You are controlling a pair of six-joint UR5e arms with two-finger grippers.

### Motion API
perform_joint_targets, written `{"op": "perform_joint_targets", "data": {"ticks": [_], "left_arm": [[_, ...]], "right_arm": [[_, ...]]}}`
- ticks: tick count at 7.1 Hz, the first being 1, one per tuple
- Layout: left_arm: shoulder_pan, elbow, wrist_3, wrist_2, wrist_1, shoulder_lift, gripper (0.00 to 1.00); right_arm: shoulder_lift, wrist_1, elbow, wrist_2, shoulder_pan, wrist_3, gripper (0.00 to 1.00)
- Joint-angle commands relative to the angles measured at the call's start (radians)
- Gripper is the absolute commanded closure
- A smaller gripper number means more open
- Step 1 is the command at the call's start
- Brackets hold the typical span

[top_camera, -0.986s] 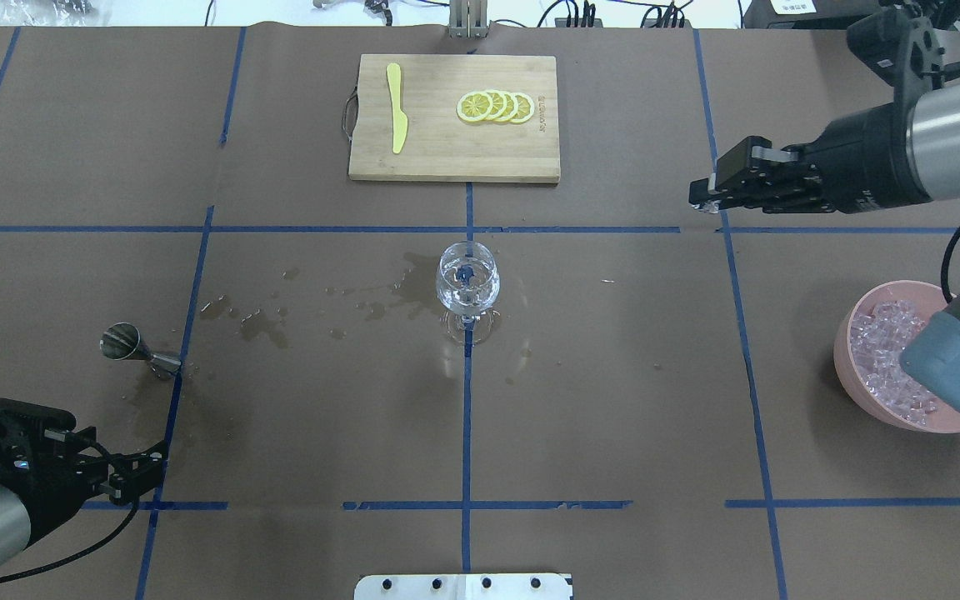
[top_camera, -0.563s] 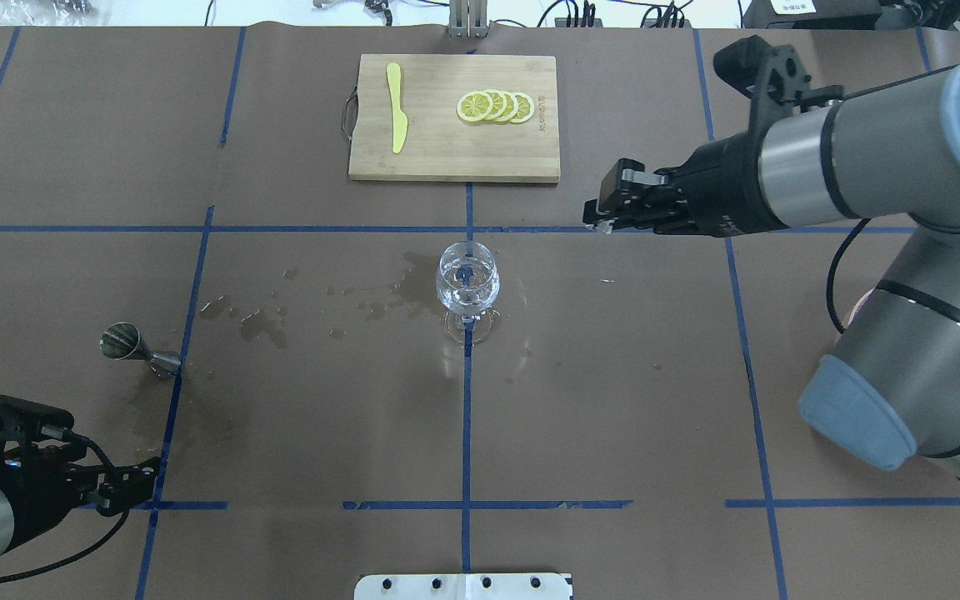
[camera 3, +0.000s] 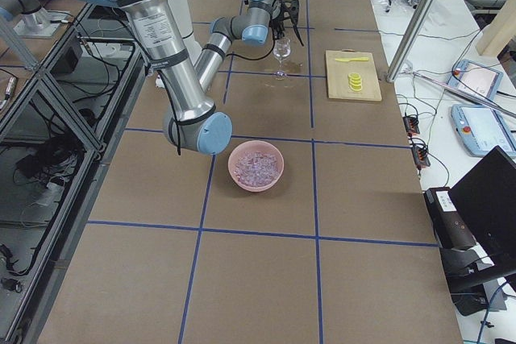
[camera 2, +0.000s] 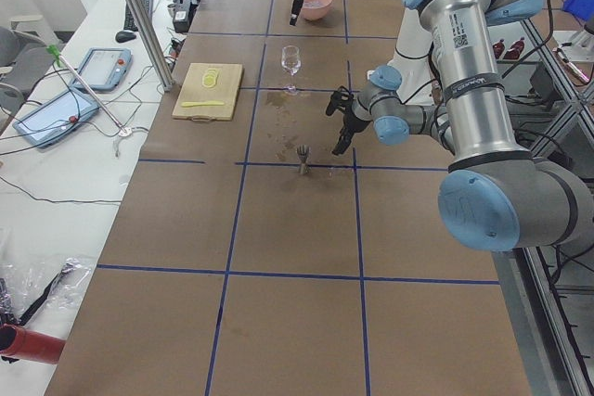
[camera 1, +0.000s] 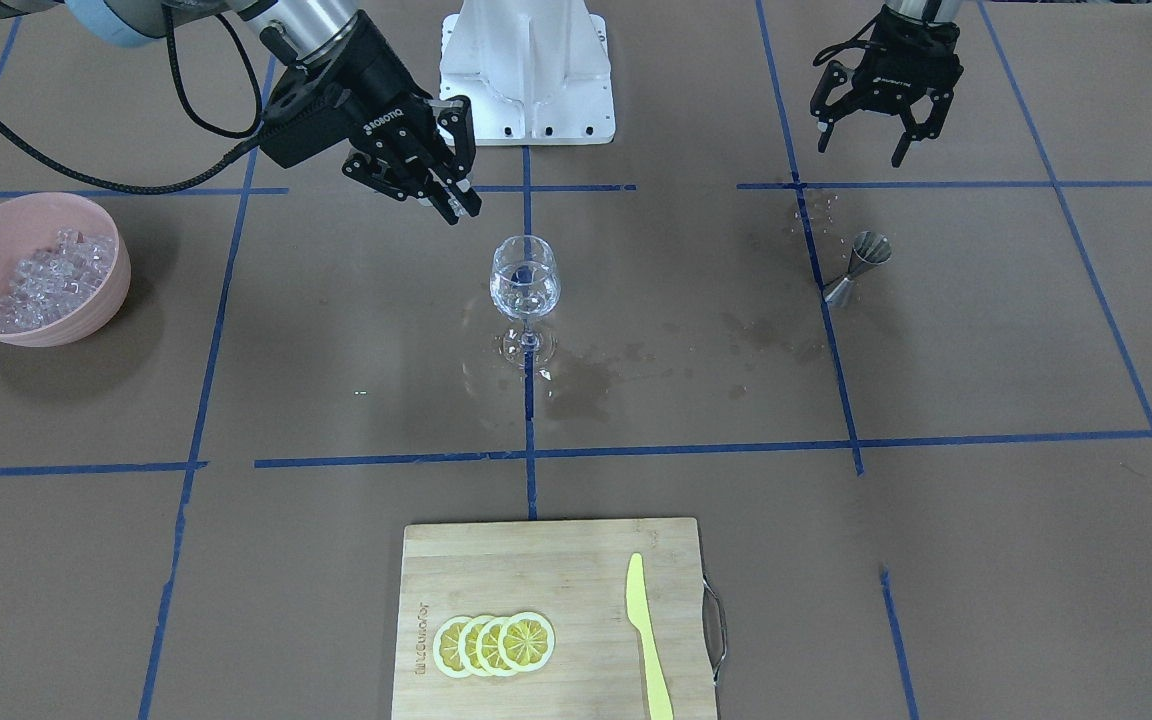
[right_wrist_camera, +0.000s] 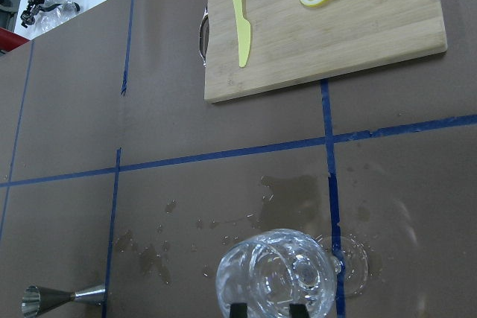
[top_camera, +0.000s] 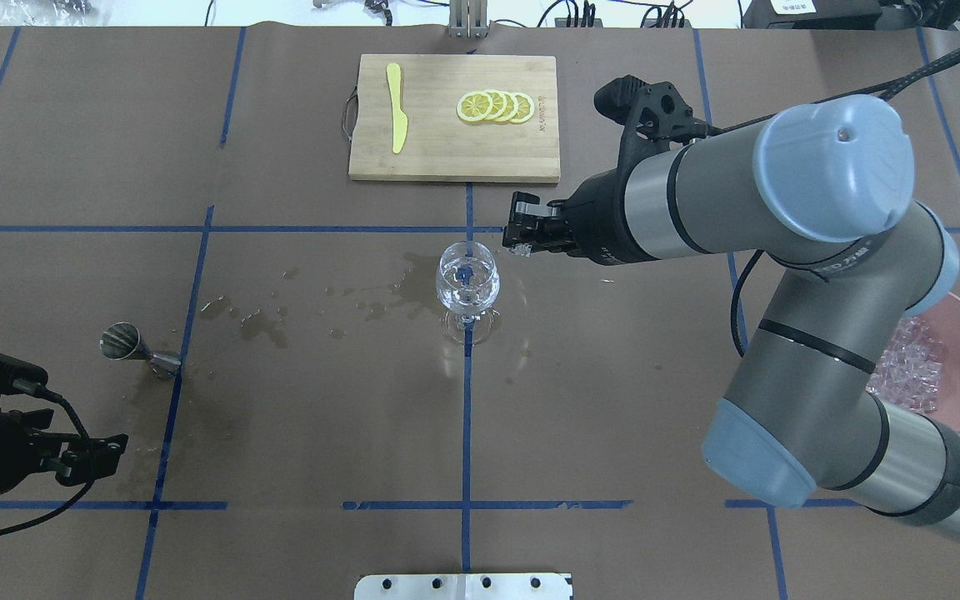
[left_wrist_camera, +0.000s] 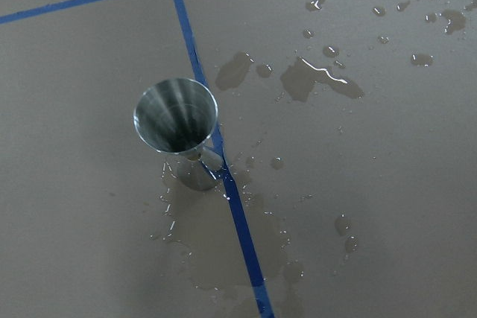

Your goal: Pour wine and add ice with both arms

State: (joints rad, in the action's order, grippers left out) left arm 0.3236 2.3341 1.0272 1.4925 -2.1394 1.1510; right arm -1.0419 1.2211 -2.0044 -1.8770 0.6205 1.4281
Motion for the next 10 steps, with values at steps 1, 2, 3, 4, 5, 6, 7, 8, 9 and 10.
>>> {"op": "perform_joint_targets", "data": {"ticks": [1,2,3,4,5,6,7,8,9,10], "left_arm": [[0.128,0.014,-0.158,0.13,0.013,-0.008,0.0],[0.199,0.02,-0.242,0.167,0.035,-0.008,0.0],[0.274,0.045,-0.328,0.219,0.083,-0.005,0.0],[0.343,0.063,-0.401,0.25,0.107,-0.005,0.0],[0.386,0.06,-0.454,0.255,0.108,-0.005,0.0],[0.453,0.053,-0.555,0.296,0.111,-0.007,0.0],[0.573,0.045,-0.675,0.366,0.121,-0.005,0.0],[0.641,0.045,-0.775,0.376,0.16,0.001,0.0],[0.669,0.041,-0.829,0.377,0.168,0.001,0.0],[0.734,0.021,-0.898,0.412,0.186,0.012,0.0]], "right_arm": [[0.061,0.003,0.073,0.033,-0.007,-0.002,1.0],[0.084,0.003,0.1,0.042,-0.007,-0.002,1.0],[0.108,0.003,0.13,0.047,-0.015,0.0,1.0],[0.108,0.005,0.13,0.071,-0.042,0.0,1.0],[0.106,0.015,0.127,0.094,-0.063,0.0,1.0],[0.106,0.021,0.127,0.098,-0.071,0.0,1.0],[0.108,0.021,0.128,0.098,-0.071,-0.002,1.0],[0.108,0.021,0.13,0.098,-0.071,-0.002,1.0],[0.108,0.021,0.13,0.098,-0.071,0.0,0.86],[0.108,0.021,0.13,0.099,-0.071,0.0,0.33]]}}
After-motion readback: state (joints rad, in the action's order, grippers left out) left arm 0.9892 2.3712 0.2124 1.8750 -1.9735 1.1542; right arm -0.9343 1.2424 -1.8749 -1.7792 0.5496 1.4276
